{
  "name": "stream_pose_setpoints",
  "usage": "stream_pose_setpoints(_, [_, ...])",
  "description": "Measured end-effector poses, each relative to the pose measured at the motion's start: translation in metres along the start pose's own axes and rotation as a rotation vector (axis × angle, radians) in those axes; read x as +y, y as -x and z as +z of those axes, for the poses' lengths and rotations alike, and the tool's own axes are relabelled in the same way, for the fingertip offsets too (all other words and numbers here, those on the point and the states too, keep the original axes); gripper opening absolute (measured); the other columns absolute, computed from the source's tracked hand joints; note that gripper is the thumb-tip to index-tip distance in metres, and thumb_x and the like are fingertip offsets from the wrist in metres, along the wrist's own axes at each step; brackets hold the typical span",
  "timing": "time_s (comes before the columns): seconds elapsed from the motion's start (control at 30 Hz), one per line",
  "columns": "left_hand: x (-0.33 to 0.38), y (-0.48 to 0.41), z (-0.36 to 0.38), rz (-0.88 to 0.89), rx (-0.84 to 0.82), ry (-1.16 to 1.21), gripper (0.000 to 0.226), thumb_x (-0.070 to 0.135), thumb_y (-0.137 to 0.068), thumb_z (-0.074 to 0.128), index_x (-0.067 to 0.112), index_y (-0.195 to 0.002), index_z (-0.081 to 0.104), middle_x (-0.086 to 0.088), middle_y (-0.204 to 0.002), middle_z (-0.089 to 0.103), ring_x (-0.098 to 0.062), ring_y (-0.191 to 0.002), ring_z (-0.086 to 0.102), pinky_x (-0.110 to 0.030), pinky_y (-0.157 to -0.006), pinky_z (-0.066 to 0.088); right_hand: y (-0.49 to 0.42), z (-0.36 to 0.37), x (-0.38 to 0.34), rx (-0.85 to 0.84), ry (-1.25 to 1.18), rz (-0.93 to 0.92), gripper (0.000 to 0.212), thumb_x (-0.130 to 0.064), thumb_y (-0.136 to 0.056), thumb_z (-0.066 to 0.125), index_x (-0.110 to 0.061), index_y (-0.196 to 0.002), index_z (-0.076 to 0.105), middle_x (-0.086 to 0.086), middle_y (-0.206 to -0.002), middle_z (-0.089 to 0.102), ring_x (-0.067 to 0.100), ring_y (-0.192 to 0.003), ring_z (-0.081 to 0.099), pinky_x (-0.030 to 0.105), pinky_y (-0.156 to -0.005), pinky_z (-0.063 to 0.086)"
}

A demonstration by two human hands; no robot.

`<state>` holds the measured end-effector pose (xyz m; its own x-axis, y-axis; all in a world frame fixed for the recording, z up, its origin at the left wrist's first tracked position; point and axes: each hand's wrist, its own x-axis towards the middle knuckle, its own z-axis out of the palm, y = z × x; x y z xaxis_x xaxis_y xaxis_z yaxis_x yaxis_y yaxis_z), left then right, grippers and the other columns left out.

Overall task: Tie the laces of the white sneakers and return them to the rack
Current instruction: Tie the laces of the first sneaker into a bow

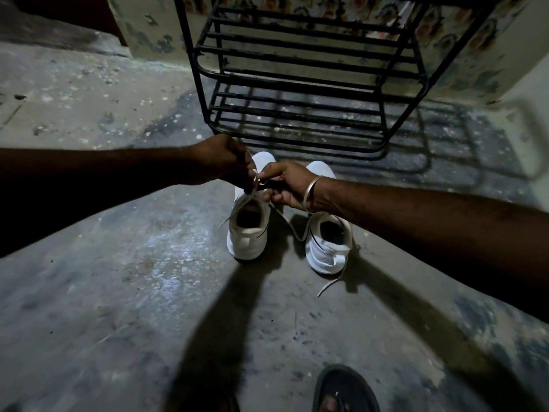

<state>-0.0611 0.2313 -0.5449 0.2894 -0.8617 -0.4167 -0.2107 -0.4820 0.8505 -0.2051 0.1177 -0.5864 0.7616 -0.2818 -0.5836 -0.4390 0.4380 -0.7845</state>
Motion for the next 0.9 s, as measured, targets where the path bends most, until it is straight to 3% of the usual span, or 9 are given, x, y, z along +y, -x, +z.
stream_pose_setpoints(0.17, [-0.005, -0.005, 0.004, -0.015, -0.094, 0.03, 0.008, -0.006, -0.094, 0.057, -0.003, -0.094, 0.065, -0.009, -0.071, 0.069, -0.018, -0.061, 0.067, -0.024, -0.055, 0.053, -0.001, -0.001, 0.001, -0.01, 0.108, -0.044, 0.013, -0.006, -0.087, 0.048, -0.01, -0.076, 0.055, 0.01, -0.075, 0.056, 0.014, -0.044, 0.052, 0.014, -0.034, 0.027])
stream_pose_setpoints(0.3, [-0.011, -0.007, 0.005, -0.038, -0.184, 0.108, 0.01, -0.002, -0.099, 0.052, 0.003, -0.105, 0.058, -0.018, -0.087, 0.067, -0.024, -0.059, 0.066, -0.026, -0.052, 0.053, -0.003, -0.008, 0.003, -0.036, 0.178, -0.104, 0.017, 0.0, -0.087, 0.058, -0.01, -0.075, 0.051, 0.014, -0.072, 0.062, 0.015, -0.045, 0.051, 0.015, -0.033, 0.027])
stream_pose_setpoints(0.43, [-0.021, -0.012, 0.004, -0.043, -0.206, 0.058, 0.011, -0.001, -0.1, 0.051, 0.005, -0.104, 0.059, -0.016, -0.087, 0.071, -0.025, -0.067, 0.069, -0.027, -0.056, 0.052, -0.003, -0.015, 0.002, 0.005, 0.306, -0.148, 0.025, 0.0, -0.084, 0.068, -0.014, -0.075, 0.05, 0.014, -0.072, 0.068, 0.014, -0.043, 0.052, 0.016, -0.035, 0.031])
stream_pose_setpoints(0.57, [-0.026, -0.016, 0.008, -0.073, -0.136, 0.045, 0.009, 0.0, -0.099, 0.053, 0.004, -0.098, 0.061, -0.013, -0.079, 0.067, -0.02, -0.066, 0.066, -0.025, -0.057, 0.052, -0.002, -0.018, 0.005, 0.147, 0.606, -0.376, 0.024, -0.013, -0.071, 0.085, -0.009, -0.074, 0.062, 0.005, -0.071, 0.065, 0.012, -0.05, 0.057, 0.022, -0.045, 0.044])
stream_pose_setpoints(0.67, [-0.029, -0.017, 0.012, -0.141, -0.141, 0.088, 0.017, -0.001, -0.099, 0.048, 0.005, -0.094, 0.063, -0.013, -0.078, 0.067, -0.021, -0.068, 0.065, -0.024, -0.058, 0.054, -0.006, -0.018, 0.011, 0.277, 0.827, -0.592, 0.022, -0.023, -0.066, 0.087, -0.021, -0.067, 0.065, -0.002, -0.076, 0.071, 0.015, -0.059, 0.062, 0.027, -0.057, 0.051])
stream_pose_setpoints(0.8, [-0.029, -0.019, 0.014, -0.198, -0.119, 0.099, 0.022, 0.001, -0.099, 0.046, 0.005, -0.09, 0.066, -0.008, -0.075, 0.066, -0.015, -0.063, 0.064, -0.023, -0.057, 0.053, -0.005, -0.015, 0.017, 0.293, 0.916, -0.744, 0.015, -0.023, -0.07, 0.083, -0.021, -0.072, 0.068, -0.007, -0.073, 0.07, 0.003, -0.053, 0.055, 0.013, -0.056, 0.041])
stream_pose_setpoints(0.9, [-0.031, -0.019, 0.014, -0.23, -0.112, 0.144, 0.02, 0.005, -0.099, 0.047, 0.003, -0.096, 0.067, -0.012, -0.082, 0.067, -0.017, -0.067, 0.065, -0.026, -0.061, 0.054, 0.0, -0.017, 0.019, 0.284, 1.007, -0.84, 0.012, -0.025, -0.075, 0.077, -0.016, -0.081, 0.072, -0.006, -0.073, 0.069, 0.003, -0.057, 0.057, 0.013, -0.058, 0.043])
